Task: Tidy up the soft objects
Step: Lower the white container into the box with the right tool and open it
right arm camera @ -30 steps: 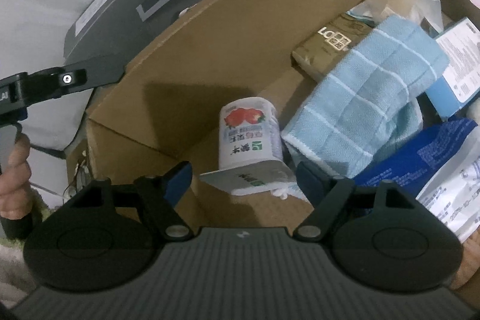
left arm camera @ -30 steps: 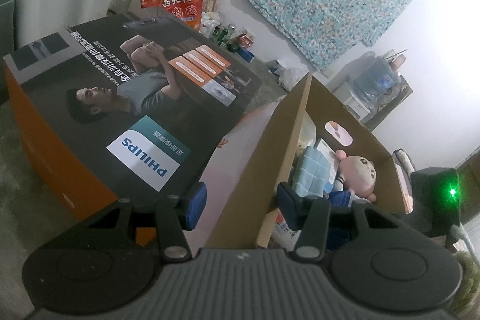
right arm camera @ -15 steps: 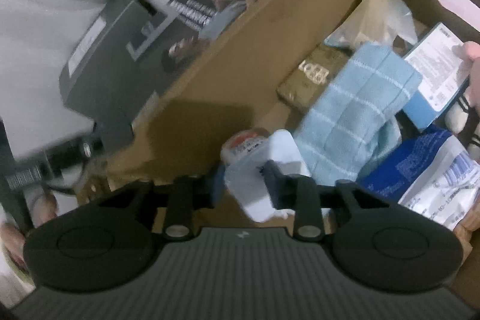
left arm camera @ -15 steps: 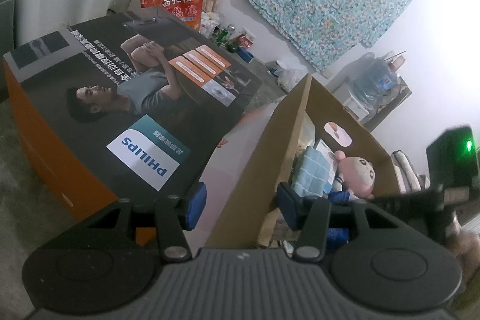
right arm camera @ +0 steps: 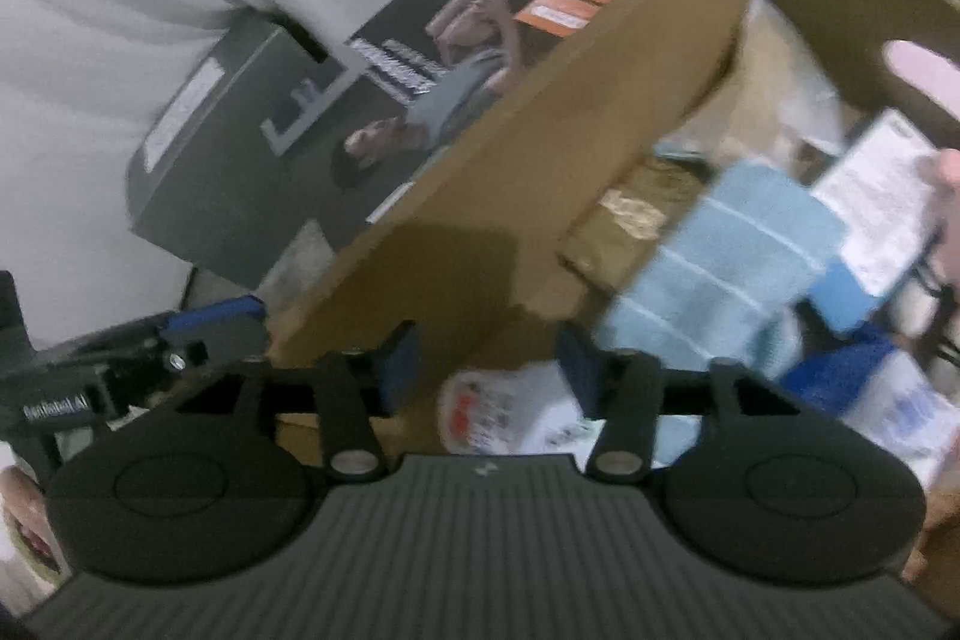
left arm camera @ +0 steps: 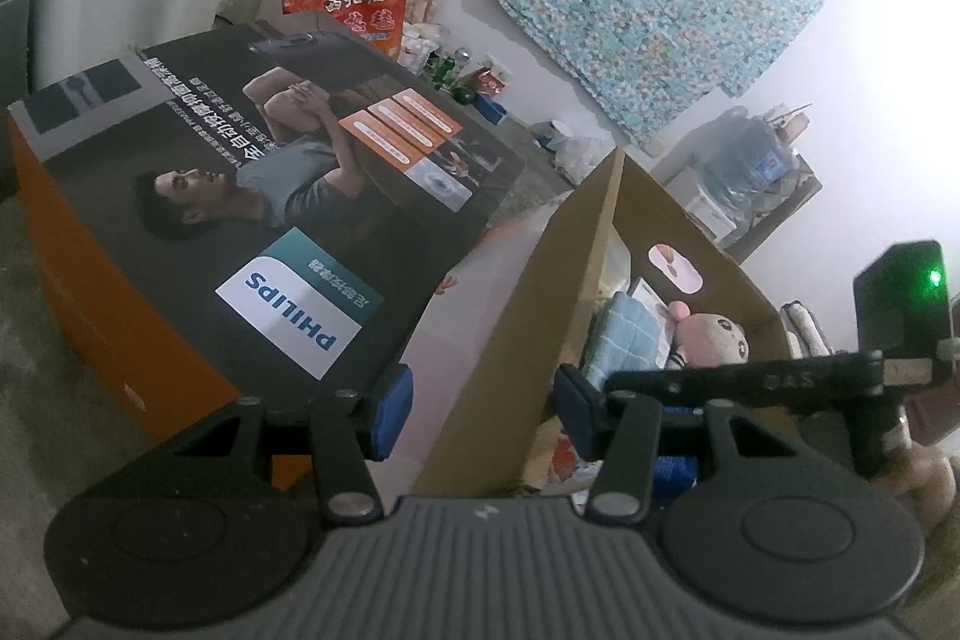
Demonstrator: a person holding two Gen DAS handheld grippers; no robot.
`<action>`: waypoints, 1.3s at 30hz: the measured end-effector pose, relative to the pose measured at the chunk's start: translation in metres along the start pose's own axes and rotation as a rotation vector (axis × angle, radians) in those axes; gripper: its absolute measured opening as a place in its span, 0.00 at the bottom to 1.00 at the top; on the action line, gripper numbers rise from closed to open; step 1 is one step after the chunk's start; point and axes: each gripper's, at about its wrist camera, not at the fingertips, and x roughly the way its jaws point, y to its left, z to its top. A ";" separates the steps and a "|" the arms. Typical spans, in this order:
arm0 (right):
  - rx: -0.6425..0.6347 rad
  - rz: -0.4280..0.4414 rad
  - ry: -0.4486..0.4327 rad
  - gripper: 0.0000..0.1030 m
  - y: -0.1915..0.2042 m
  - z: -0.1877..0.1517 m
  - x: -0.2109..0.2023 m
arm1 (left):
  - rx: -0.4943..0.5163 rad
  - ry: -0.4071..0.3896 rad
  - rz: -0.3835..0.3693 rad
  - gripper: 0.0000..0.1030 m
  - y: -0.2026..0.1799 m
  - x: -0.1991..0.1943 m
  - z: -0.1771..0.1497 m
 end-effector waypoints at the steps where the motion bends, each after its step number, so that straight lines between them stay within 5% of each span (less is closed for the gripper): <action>1: 0.044 0.021 0.009 0.59 -0.007 -0.003 -0.003 | 0.000 0.000 -0.003 0.51 0.001 0.000 -0.001; 5: 0.241 0.088 0.058 0.62 -0.035 -0.013 -0.003 | 0.003 0.001 -0.010 0.51 0.000 0.000 -0.002; 8: 0.230 0.060 0.052 0.62 -0.035 -0.016 0.002 | 0.005 0.004 -0.011 0.51 0.000 0.000 -0.002; 12: 0.225 0.129 0.063 0.48 -0.024 -0.019 0.006 | 0.011 0.006 -0.009 0.51 -0.002 0.000 -0.003; 26: 0.233 0.247 0.070 0.46 0.006 -0.016 0.024 | 0.017 0.041 -0.014 0.51 0.001 0.002 -0.006; 34: 0.253 0.245 -0.043 0.48 -0.012 -0.011 -0.008 | 0.034 0.027 -0.017 0.53 -0.002 -0.003 -0.003; 39: 0.294 0.228 -0.082 0.51 -0.030 -0.015 -0.020 | 0.084 -0.008 -0.018 0.66 -0.011 -0.010 -0.003</action>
